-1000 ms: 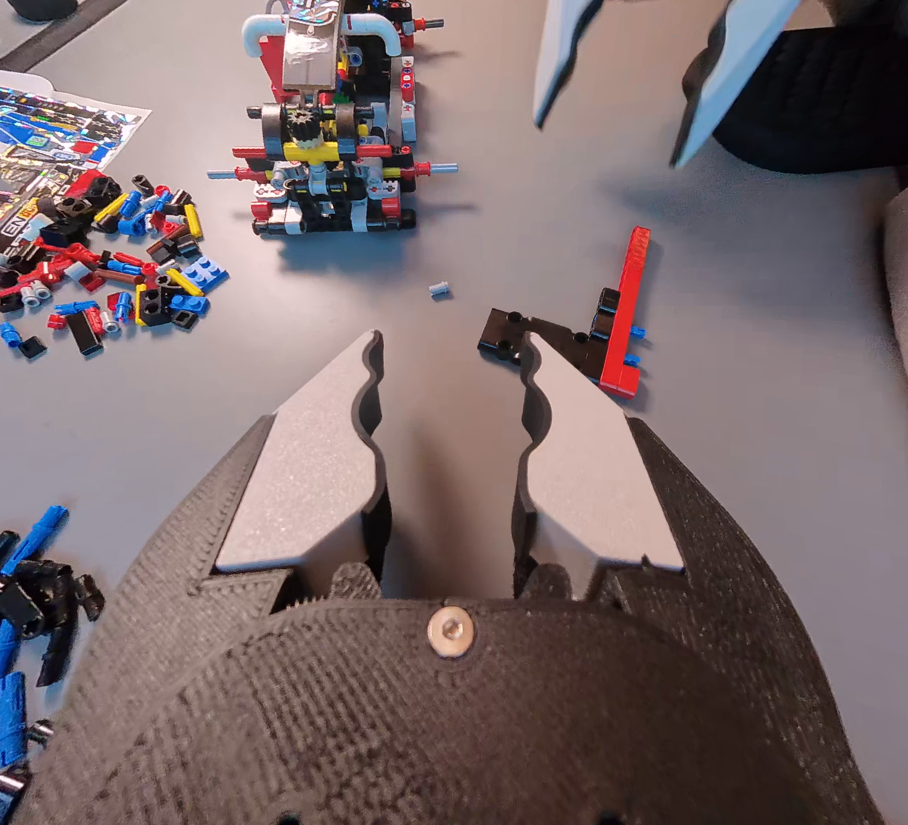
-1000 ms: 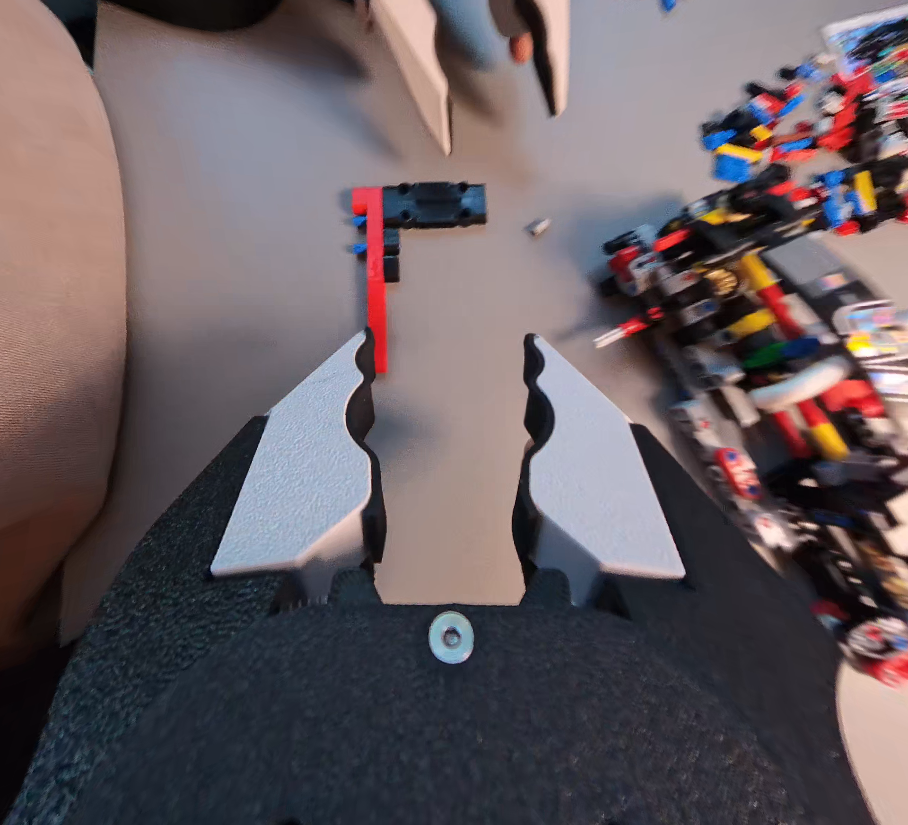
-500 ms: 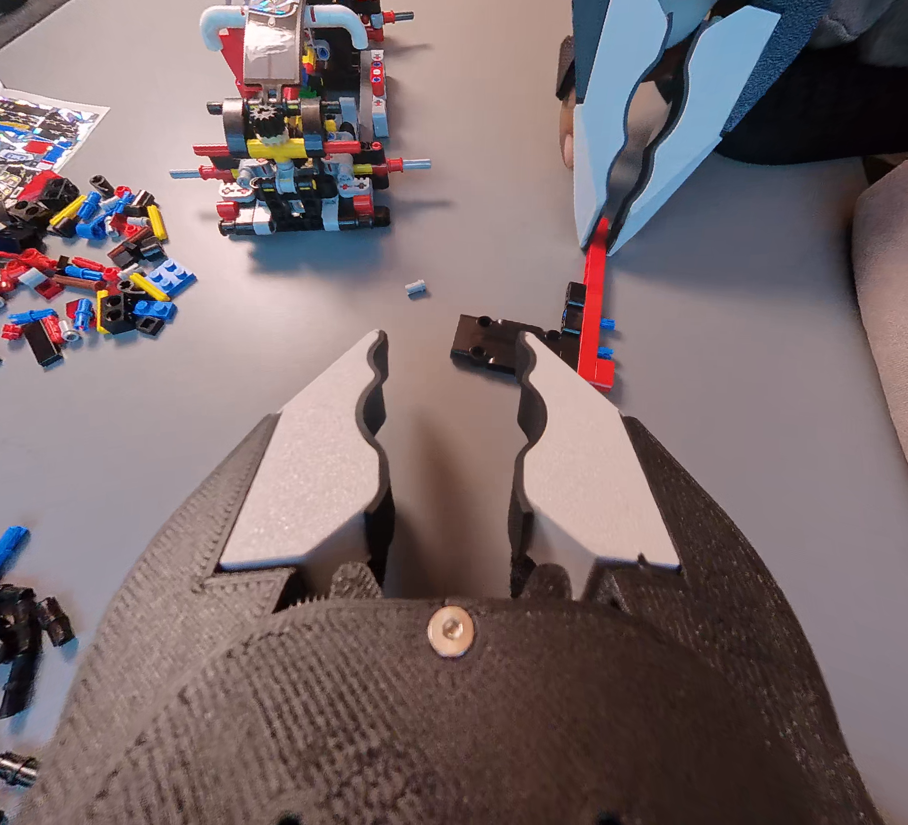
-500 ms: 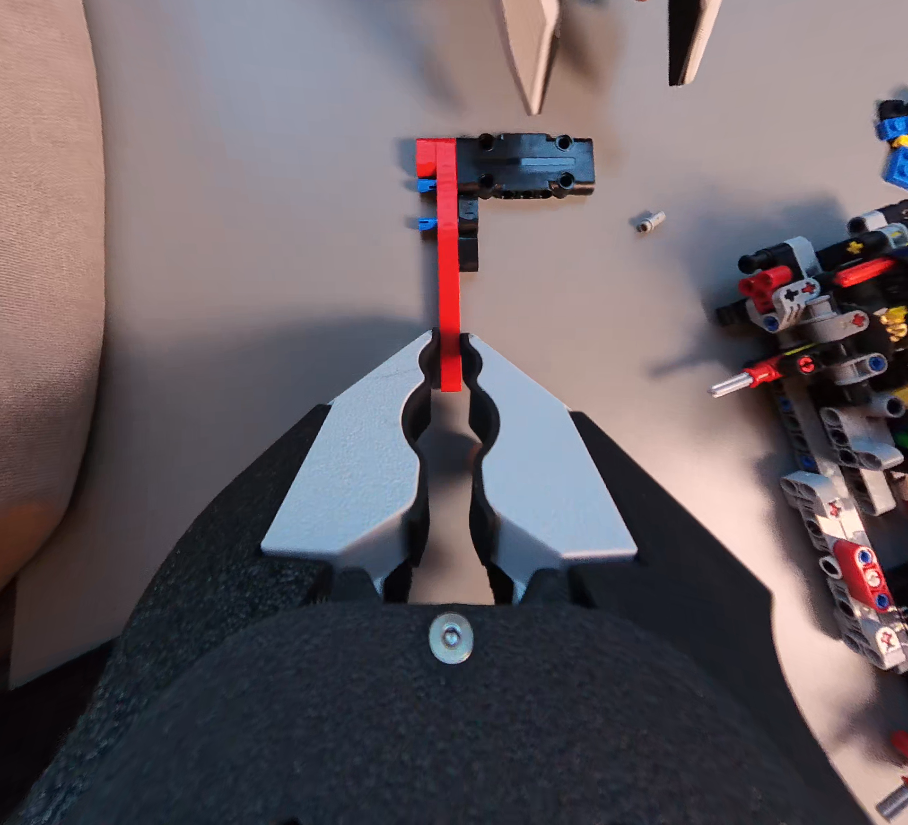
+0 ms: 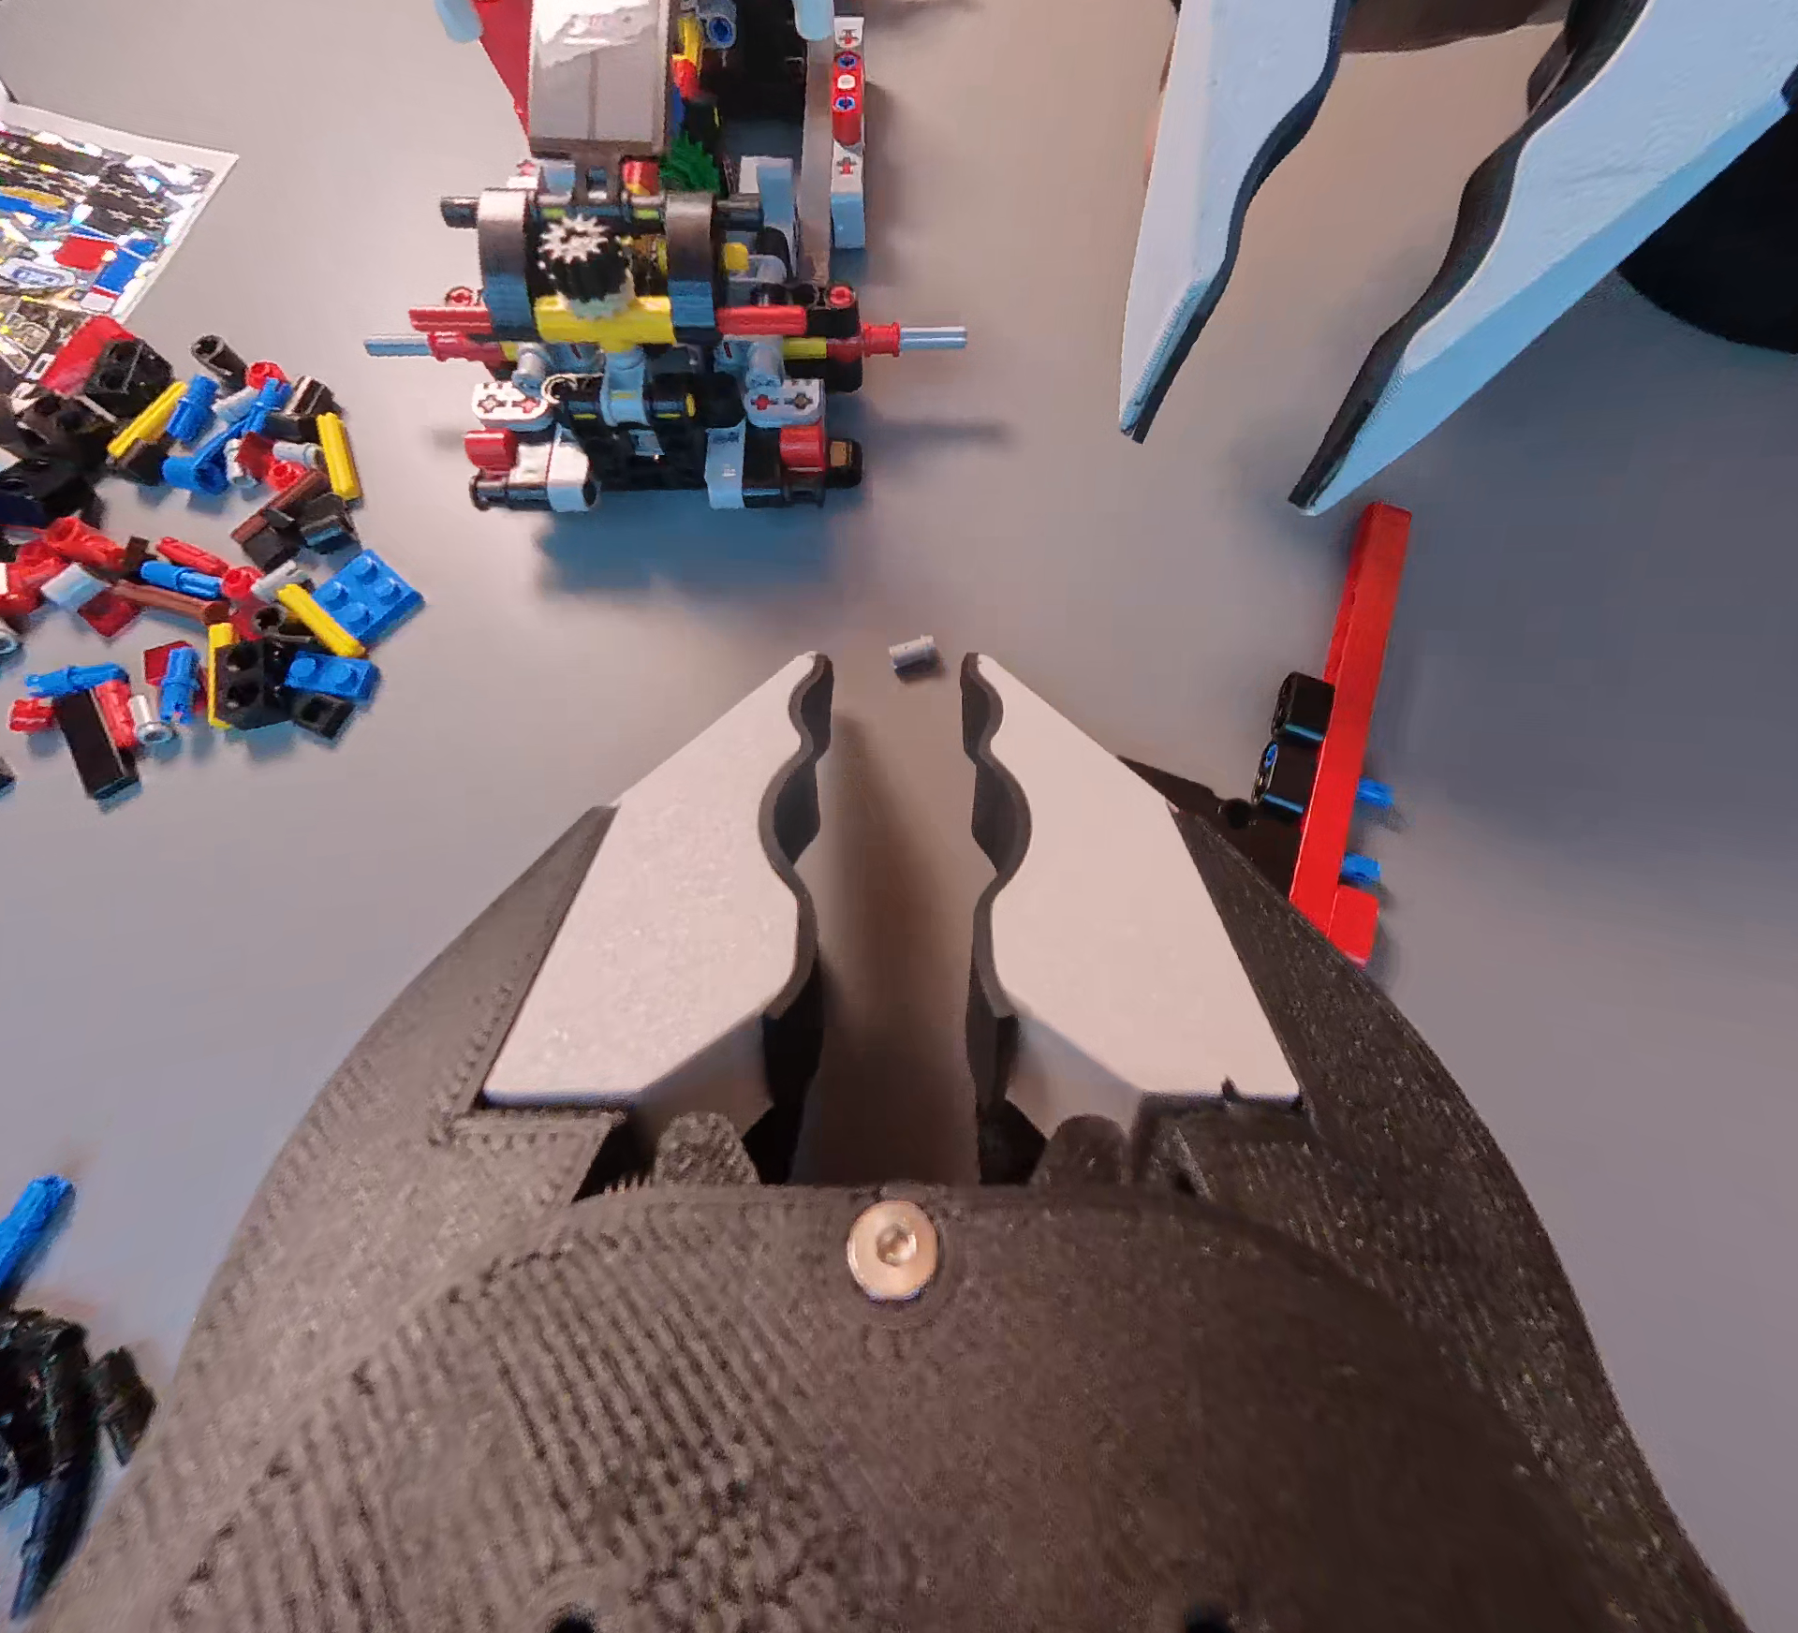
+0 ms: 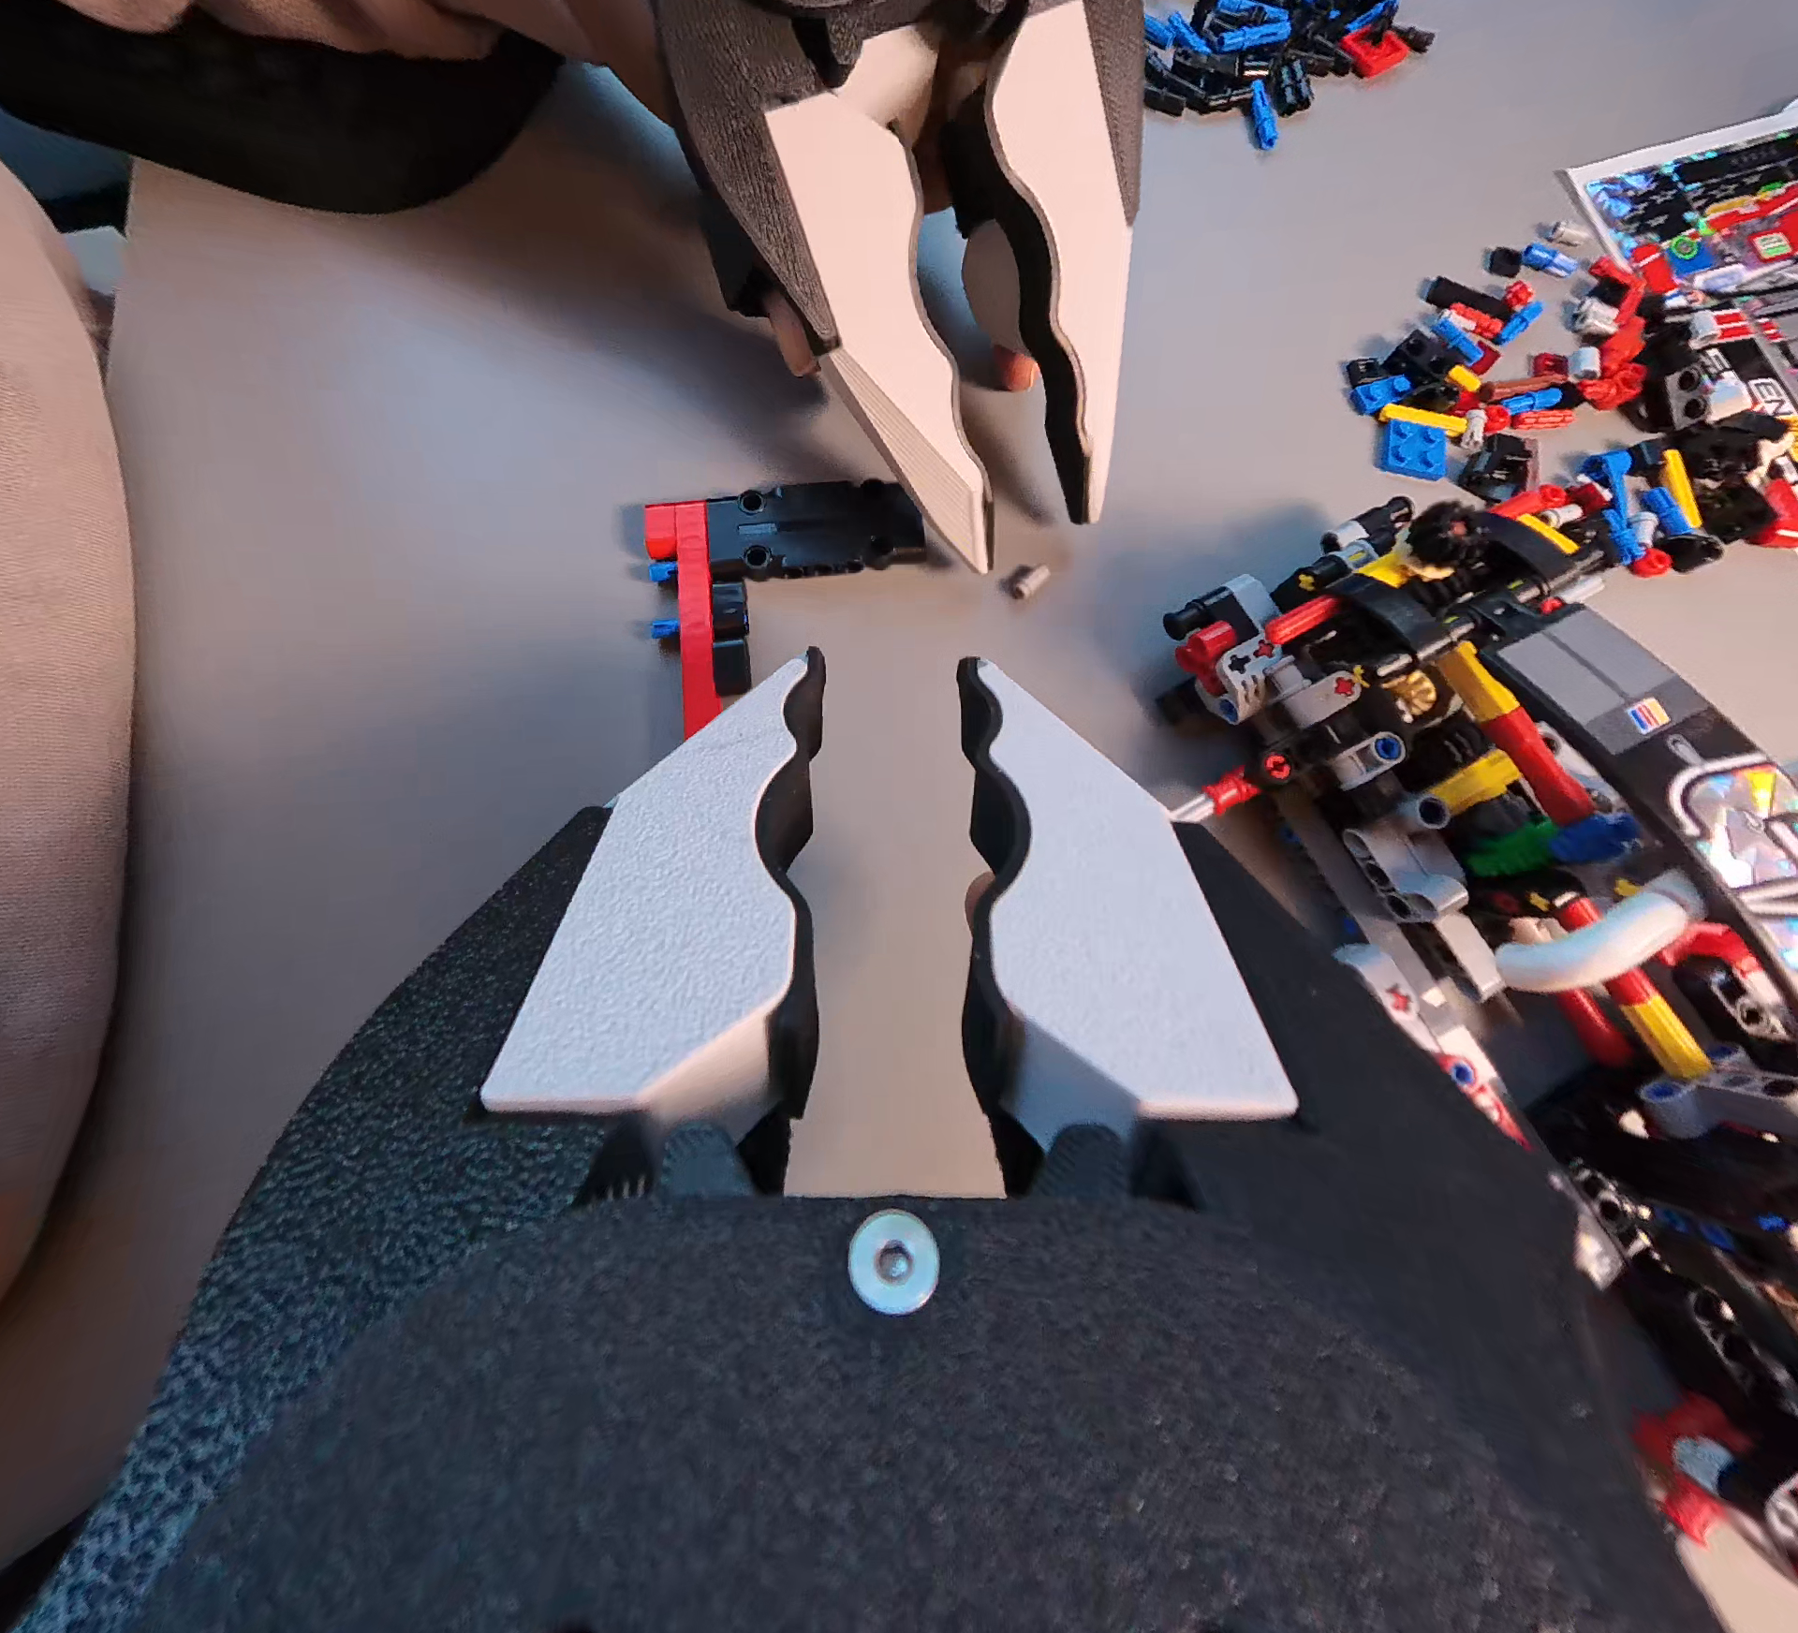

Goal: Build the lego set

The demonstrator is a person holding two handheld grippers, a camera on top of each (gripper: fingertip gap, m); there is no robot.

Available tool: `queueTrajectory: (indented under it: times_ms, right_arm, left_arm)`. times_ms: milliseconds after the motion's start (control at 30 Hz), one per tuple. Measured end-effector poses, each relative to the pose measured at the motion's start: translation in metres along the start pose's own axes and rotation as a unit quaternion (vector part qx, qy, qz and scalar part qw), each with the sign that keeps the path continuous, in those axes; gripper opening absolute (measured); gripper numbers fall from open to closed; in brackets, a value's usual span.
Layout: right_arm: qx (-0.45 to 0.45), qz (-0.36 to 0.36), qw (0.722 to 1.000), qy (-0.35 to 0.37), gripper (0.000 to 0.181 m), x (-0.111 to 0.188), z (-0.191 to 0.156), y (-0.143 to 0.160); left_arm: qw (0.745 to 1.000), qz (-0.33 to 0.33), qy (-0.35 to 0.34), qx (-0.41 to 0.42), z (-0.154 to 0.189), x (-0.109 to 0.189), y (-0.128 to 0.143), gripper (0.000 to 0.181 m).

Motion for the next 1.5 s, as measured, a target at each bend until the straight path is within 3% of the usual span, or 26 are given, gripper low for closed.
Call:
queueTrajectory:
  times_ms: [367, 633, 733, 867, 1000, 1100, 1333, 1500]
  right_arm:
    - [-0.049, 0.045, 0.997, 0.037, 0.024, 0.023, 0.006, 0.017]
    - [-0.068, 0.069, 0.994, 0.057, 0.023, 0.026, 0.018, 0.018]
    - [-0.071, 0.089, 0.99, 0.078, 0.023, 0.03, 0.026, 0.015]
    - [-0.082, 0.109, 0.986, 0.097, 0.022, 0.033, 0.037, 0.013]
    - [-0.084, 0.112, 0.985, 0.1, 0.022, 0.031, 0.037, 0.013]
    - [-0.06, 0.095, 0.991, 0.076, 0.025, 0.028, 0.026, 0.017]
    - [0.005, 0.044, 0.999, 0.001, 0.031, 0.017, -0.008, 0.029]
    - [0.012, 0.042, 0.999, 0.027, 0.032, 0.025, 0.002, 0.029]
  left_arm:
    - [0.998, -0.031, -0.025, -0.041, 0.003, -0.01, -0.001, 0.009]
    - [0.997, -0.02, -0.047, -0.05, -0.005, -0.003, -0.001, 0.008]
    - [0.996, -0.002, -0.086, -0.027, -0.032, 0.014, -0.004, 0.008]
    - [0.988, 0.002, -0.154, 0.033, -0.096, 0.029, -0.001, 0.008]
    - [0.98, -0.027, -0.193, 0.051, -0.143, 0.02, 0.004, 0.008]
    - [0.977, -0.036, -0.206, 0.048, -0.156, 0.014, 0.003, 0.008]
    - [0.982, 0.006, -0.183, 0.051, -0.135, 0.026, -0.013, 0.047]
    - [0.999, 0.036, 0.004, 0.031, -0.044, 0.036, -0.024, 0.059]
Point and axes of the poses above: each gripper's, where its closed fingertips meet, x back along the fingers, y out of its underside, z = x × y across the jaws, the point moved 1 cm from there along x, back along the fingers, and after that the axes turned 1 degree about -x, right-handed, at the moved point
